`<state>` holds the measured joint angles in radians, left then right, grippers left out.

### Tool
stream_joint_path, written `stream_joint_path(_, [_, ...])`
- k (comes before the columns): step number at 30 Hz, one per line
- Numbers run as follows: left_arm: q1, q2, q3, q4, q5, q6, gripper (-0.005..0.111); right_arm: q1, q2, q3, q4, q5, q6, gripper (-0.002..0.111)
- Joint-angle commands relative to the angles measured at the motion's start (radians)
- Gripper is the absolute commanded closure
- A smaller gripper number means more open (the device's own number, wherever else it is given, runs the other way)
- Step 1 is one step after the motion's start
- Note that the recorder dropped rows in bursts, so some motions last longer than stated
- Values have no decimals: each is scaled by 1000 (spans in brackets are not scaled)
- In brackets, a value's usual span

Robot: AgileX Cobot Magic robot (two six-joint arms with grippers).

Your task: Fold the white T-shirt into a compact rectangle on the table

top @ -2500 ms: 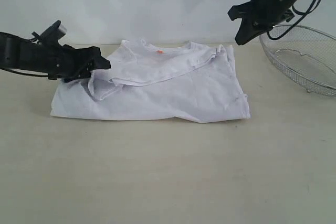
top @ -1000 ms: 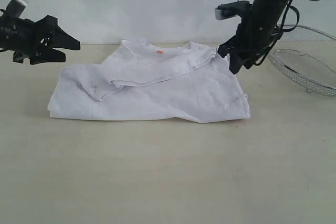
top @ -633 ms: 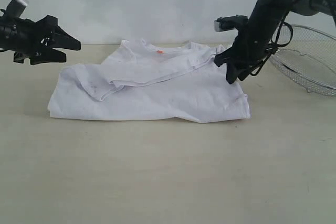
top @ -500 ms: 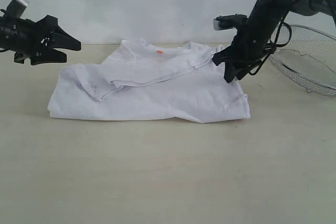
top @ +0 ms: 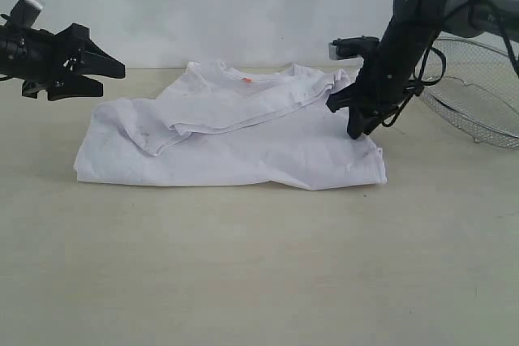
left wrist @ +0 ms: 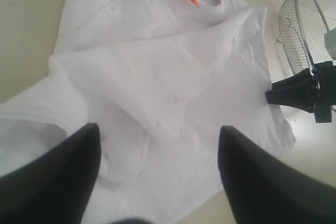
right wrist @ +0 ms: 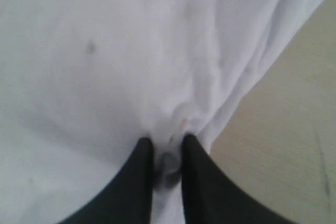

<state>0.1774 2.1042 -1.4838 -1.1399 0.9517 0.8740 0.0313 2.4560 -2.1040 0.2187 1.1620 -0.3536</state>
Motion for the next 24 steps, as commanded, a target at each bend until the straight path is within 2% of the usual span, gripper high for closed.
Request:
stream_joint_path(1, [-1, -12, -6, 2, 8, -6, 46, -3, -5, 0, -88, 28, 16, 108])
stream_joint_path(4, [-1, -12, -6, 2, 8, -6, 46, -3, -18, 0, -225, 46, 136, 108])
stream_joint_path(8, [-1, -12, -6, 2, 16, -6, 46, -3, -36, 0, -227, 59, 188, 108])
stream_joint_path(11, [-1, -12, -6, 5, 49, -6, 49, -1, -34, 0, -225, 59, 122, 108])
stream_joint_path(13, [-5, -12, -6, 34, 54, -6, 64, -1, -34, 0, -225, 59, 123, 108])
stream_joint_path(16, [-10, -13, -6, 40, 54, 3, 99, -1, -36, 0, -225, 59, 116, 105])
stream_joint_path(19, [-14, -13, -6, 40, 56, 24, 102, -1, -49, -2, -229, 59, 102, 88])
stream_joint_path(20, [-16, -13, -6, 42, 58, 24, 102, -1, -54, -2, -228, 59, 102, 76])
stream_joint_path(23, [-36, -13, -6, 89, 60, 22, 102, -1, -75, -2, -233, 59, 116, 53])
stream_joint_path(24, [-45, -13, -6, 111, 60, 20, 102, -1, -84, -2, -233, 59, 137, 50])
